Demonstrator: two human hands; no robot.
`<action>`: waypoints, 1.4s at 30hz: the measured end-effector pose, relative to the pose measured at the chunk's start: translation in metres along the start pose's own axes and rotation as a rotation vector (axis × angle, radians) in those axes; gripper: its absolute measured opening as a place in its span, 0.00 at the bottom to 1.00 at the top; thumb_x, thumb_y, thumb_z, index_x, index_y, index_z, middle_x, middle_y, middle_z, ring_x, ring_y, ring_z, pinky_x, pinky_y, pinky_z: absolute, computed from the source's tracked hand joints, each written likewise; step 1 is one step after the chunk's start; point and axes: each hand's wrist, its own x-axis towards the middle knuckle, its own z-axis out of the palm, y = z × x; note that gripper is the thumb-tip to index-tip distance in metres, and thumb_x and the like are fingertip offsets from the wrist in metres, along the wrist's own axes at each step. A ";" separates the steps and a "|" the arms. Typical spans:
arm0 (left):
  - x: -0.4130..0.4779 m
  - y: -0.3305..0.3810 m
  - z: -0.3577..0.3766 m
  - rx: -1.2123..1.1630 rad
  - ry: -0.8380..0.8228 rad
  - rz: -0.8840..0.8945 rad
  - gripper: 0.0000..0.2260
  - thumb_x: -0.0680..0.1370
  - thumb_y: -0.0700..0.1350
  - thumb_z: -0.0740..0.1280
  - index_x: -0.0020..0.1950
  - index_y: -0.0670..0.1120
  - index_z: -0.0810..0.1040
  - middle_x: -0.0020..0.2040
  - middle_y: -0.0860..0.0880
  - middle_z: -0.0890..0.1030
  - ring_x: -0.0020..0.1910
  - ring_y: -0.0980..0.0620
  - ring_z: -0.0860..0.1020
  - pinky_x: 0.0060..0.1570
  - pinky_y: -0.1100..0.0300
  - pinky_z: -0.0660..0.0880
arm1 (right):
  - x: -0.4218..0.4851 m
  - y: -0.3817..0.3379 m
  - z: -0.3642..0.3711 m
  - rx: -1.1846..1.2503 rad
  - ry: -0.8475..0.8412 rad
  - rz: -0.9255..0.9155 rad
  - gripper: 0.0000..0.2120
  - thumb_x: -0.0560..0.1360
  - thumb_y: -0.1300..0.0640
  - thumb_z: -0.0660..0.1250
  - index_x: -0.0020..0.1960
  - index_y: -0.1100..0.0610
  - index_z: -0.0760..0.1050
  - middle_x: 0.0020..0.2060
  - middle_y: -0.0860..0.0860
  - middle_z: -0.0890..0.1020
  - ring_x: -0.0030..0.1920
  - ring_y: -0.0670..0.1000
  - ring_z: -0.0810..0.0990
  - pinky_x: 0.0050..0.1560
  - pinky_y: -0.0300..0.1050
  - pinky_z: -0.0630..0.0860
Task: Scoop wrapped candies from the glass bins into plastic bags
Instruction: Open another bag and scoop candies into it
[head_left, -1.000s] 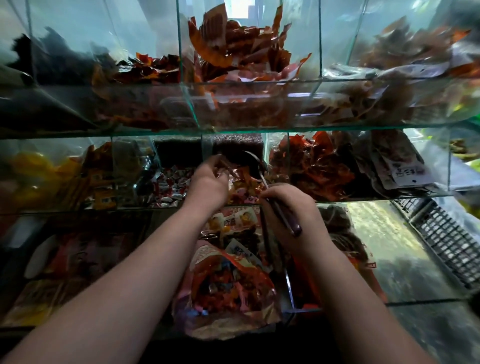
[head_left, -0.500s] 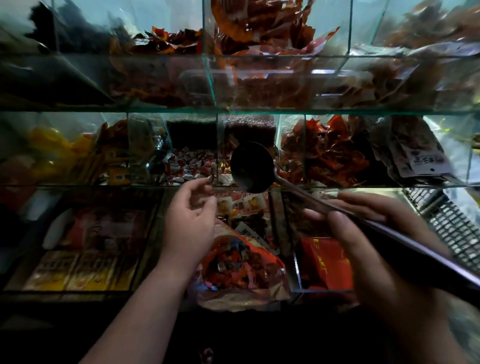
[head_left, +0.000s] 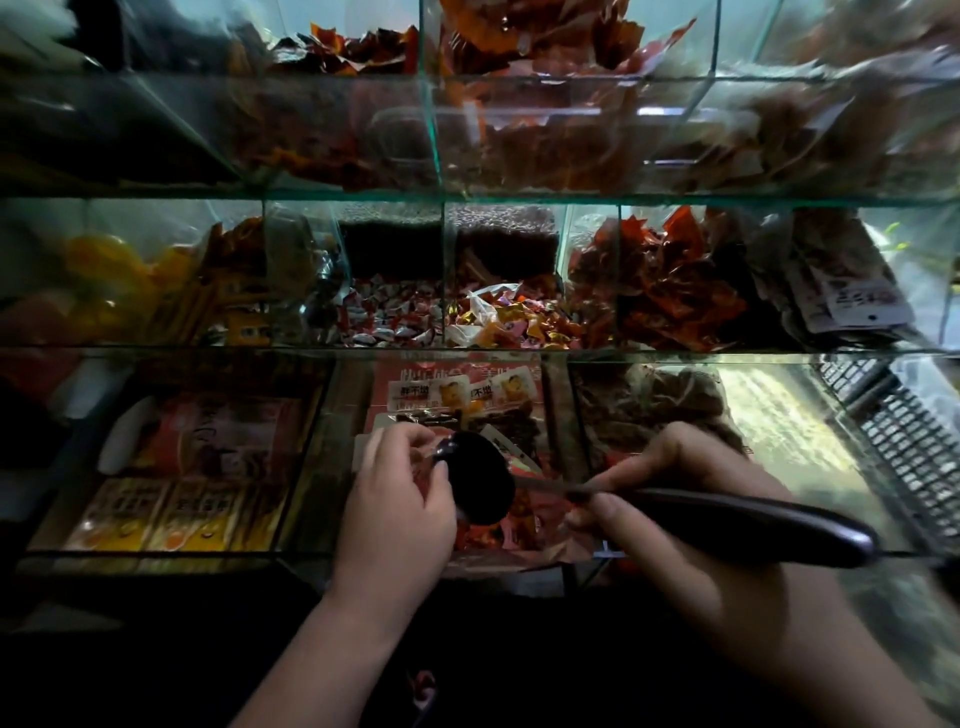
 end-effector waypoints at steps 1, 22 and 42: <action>-0.001 0.000 0.002 0.000 -0.027 0.001 0.13 0.80 0.46 0.68 0.49 0.64 0.68 0.51 0.67 0.72 0.51 0.64 0.76 0.46 0.67 0.74 | 0.002 -0.007 0.002 -0.088 0.105 -0.126 0.05 0.76 0.51 0.72 0.44 0.48 0.77 0.36 0.45 0.87 0.35 0.40 0.85 0.35 0.33 0.80; -0.020 -0.031 0.009 -0.087 -0.071 0.031 0.18 0.79 0.36 0.67 0.63 0.55 0.75 0.62 0.70 0.70 0.63 0.64 0.73 0.64 0.59 0.75 | 0.031 0.061 0.069 0.311 0.308 0.361 0.07 0.76 0.55 0.73 0.40 0.51 0.82 0.38 0.53 0.88 0.45 0.52 0.88 0.53 0.49 0.84; -0.011 -0.021 0.047 0.181 -0.282 -0.073 0.24 0.83 0.60 0.54 0.78 0.53 0.67 0.78 0.55 0.63 0.78 0.57 0.57 0.73 0.59 0.52 | -0.011 -0.037 0.006 0.711 0.112 0.422 0.15 0.81 0.64 0.65 0.35 0.60 0.77 0.28 0.58 0.85 0.29 0.51 0.86 0.28 0.38 0.81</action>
